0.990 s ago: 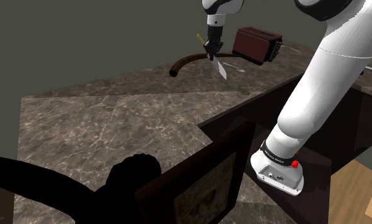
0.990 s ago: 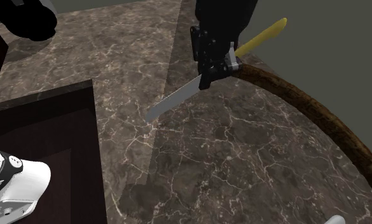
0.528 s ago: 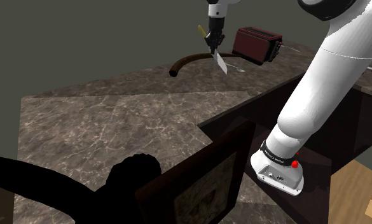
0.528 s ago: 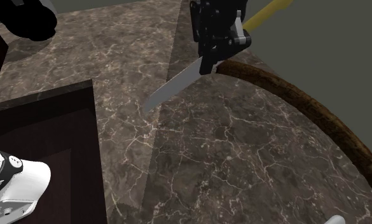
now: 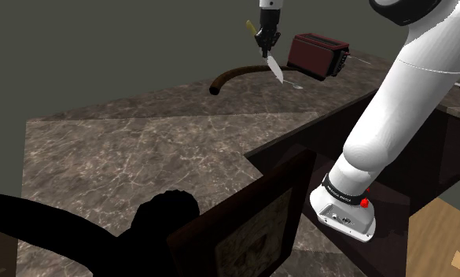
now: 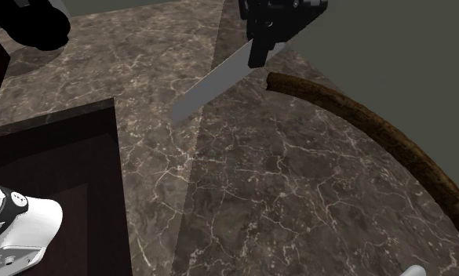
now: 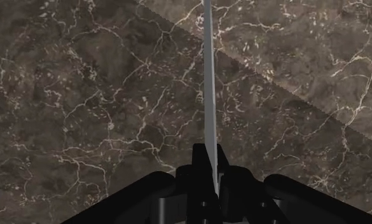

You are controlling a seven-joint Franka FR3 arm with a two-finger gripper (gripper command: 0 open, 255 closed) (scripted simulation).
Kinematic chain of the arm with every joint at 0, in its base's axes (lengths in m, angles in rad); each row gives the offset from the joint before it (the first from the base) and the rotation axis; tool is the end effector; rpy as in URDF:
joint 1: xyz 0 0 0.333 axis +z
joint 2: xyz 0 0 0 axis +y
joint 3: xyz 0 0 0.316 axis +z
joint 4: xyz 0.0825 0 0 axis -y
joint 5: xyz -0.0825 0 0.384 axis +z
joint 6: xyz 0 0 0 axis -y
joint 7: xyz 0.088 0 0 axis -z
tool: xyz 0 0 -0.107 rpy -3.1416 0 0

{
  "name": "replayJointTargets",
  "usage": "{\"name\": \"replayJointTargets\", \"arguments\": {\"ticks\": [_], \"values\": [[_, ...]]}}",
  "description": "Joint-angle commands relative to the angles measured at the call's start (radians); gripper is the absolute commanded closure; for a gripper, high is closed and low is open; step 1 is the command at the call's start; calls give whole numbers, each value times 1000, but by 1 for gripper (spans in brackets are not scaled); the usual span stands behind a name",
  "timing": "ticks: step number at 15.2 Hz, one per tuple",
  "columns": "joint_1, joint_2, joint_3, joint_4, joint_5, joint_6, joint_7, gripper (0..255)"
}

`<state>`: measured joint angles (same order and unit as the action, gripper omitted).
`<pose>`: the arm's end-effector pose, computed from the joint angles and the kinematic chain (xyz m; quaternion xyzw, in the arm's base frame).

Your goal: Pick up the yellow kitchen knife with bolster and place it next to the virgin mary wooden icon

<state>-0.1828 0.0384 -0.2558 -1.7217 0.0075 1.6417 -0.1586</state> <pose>0.5098 -0.2360 0.5384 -0.9884 0.1400 0.0563 0.0161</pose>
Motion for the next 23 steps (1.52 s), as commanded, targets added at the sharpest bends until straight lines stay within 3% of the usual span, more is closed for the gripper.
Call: {"name": "replayJointTargets", "arguments": {"ticks": [1, 23], "values": [[0, 4, 0, 34, 1, -31, -1, 255], [-16, 99, -10, 456, 24, -362, -17, 255]]}}
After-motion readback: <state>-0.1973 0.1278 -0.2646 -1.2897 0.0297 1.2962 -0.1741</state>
